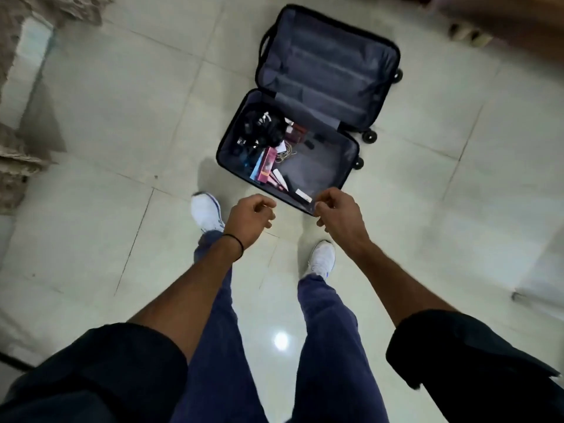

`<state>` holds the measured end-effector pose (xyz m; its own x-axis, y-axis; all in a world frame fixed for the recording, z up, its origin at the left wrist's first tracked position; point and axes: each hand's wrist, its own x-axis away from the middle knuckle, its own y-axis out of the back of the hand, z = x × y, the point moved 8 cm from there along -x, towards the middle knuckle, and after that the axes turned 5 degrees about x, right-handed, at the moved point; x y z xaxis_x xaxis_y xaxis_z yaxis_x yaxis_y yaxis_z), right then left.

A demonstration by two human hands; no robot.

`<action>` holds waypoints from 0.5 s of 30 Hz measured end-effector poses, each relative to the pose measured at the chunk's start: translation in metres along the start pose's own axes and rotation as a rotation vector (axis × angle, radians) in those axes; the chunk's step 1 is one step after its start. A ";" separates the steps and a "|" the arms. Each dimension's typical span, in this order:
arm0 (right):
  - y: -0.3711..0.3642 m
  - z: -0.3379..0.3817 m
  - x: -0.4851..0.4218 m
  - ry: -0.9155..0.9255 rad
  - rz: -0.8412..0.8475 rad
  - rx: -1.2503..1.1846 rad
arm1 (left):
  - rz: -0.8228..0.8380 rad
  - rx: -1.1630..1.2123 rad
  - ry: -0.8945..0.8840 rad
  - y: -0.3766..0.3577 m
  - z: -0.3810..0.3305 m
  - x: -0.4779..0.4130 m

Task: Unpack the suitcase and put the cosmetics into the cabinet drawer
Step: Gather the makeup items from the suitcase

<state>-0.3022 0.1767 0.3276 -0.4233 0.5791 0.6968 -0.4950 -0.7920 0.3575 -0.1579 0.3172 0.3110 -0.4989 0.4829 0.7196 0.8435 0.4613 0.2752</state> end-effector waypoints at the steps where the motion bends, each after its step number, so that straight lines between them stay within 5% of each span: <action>1: -0.011 -0.004 -0.020 -0.023 0.002 0.008 | 0.018 -0.023 0.017 0.001 0.010 -0.023; 9: -0.135 -0.097 -0.226 -0.254 -0.079 -0.121 | 0.144 -0.255 0.057 0.011 0.127 -0.263; 15: -0.221 -0.146 -0.348 -0.215 -0.101 -0.066 | 0.101 -0.253 0.072 0.016 0.195 -0.386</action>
<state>-0.1565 0.1780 -0.0849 -0.2013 0.5943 0.7786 -0.5779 -0.7139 0.3955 0.0099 0.2831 -0.0864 -0.4023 0.4583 0.7925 0.9155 0.2093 0.3436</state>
